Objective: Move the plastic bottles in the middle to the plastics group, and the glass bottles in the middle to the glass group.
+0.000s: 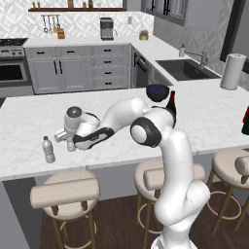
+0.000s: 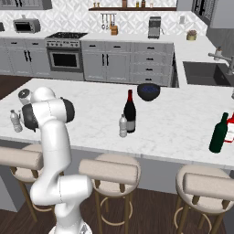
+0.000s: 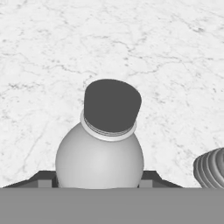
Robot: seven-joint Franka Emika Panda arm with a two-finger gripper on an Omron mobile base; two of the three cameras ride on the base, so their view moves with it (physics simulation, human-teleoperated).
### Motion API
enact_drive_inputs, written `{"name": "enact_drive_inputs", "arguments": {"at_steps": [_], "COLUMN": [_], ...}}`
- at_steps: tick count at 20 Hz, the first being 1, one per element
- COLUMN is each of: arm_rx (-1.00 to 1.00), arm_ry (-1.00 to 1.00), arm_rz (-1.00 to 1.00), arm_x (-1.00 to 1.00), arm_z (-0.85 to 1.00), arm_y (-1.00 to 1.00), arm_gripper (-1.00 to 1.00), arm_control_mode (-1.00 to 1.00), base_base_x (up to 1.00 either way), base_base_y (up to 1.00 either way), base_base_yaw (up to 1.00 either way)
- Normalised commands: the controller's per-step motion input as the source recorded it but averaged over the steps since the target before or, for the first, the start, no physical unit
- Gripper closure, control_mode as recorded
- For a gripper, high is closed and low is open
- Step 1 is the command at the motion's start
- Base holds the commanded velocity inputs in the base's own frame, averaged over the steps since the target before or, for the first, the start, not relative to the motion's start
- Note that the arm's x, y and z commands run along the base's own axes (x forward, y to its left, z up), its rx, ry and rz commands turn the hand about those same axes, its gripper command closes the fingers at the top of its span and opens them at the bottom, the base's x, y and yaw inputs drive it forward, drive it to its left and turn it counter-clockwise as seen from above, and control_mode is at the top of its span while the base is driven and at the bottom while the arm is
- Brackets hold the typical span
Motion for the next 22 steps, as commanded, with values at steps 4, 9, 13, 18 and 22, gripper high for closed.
{"name": "enact_drive_inputs", "arguments": {"at_steps": [4, 9, 13, 18, 22], "arm_rx": [0.00, 0.01, 0.04, 0.05, 0.03], "arm_ry": [-0.01, 0.00, 0.00, 0.00, 0.00], "arm_rz": [-0.13, -0.11, -0.11, -0.09, -0.12], "arm_x": [-0.20, -0.30, -0.18, -0.18, -0.20], "arm_z": [-0.30, -0.32, -0.18, -0.15, -0.17], "arm_y": [-0.07, -0.07, -0.11, -0.07, -0.01], "arm_gripper": [1.00, 1.00, 1.00, 1.00, 1.00], "arm_control_mode": [-1.00, -1.00, -1.00, -1.00, -1.00], "base_base_x": [0.00, 0.00, 0.00, 0.00, 0.00], "base_base_y": [0.00, 0.00, 0.00, 0.00, 0.00], "base_base_yaw": [0.00, 0.00, 0.00, 0.00, 0.00]}}
